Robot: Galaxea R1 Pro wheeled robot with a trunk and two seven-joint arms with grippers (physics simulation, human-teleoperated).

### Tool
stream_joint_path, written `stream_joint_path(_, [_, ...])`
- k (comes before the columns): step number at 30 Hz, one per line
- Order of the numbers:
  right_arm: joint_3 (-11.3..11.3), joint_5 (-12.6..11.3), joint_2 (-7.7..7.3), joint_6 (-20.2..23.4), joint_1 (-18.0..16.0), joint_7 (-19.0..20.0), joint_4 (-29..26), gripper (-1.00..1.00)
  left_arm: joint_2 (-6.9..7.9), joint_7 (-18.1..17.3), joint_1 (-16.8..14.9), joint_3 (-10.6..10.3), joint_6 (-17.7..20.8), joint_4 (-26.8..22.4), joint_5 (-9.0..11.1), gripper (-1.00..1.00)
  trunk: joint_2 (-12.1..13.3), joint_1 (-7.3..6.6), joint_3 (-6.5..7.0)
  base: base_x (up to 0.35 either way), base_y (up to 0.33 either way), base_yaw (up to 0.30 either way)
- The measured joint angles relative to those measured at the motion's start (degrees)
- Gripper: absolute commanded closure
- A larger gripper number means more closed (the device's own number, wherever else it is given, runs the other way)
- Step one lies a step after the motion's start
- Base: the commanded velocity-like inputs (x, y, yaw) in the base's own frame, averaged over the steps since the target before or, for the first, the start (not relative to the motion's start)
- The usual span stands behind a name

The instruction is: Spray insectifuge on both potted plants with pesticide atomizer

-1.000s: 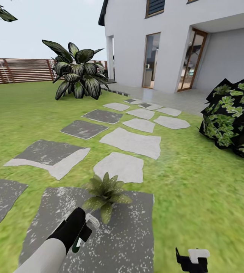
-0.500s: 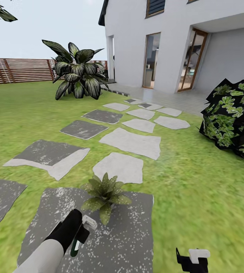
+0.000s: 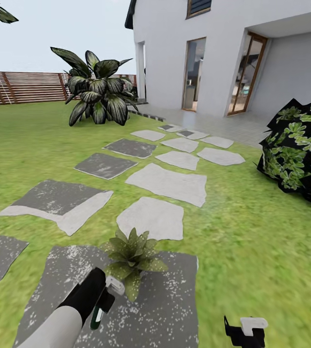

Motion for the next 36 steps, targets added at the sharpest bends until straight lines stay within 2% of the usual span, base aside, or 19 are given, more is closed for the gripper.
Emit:
stream_joint_path(12, [-0.01,-0.04,0.10,-0.01,-0.02,0.01,0.02,-1.00,0.01,-0.02,0.17,-0.09,0.01,0.26,0.29,1.00,0.00,0.00,0.00,0.000,0.000,0.227])
stream_joint_path(18, [0.00,-0.02,0.09,0.00,0.00,0.00,0.00,-1.00,0.00,0.00,0.16,-0.09,-0.01,0.28,0.39,1.00,0.00,-0.01,0.00,0.022,-0.019,0.045])
stream_joint_path(23, [0.01,0.00,0.09,-0.03,-0.01,-0.01,0.01,-1.00,0.00,-0.01,0.16,-0.09,-0.05,0.29,0.30,1.00,0.00,-0.01,0.00,0.094,-0.208,0.064])
stream_joint_path(36, [0.02,0.00,0.09,-0.03,-0.02,-0.01,0.03,-1.00,0.01,-0.02,0.17,-0.09,-0.04,0.26,0.30,1.00,0.00,0.00,0.00,0.005,-0.269,0.264])
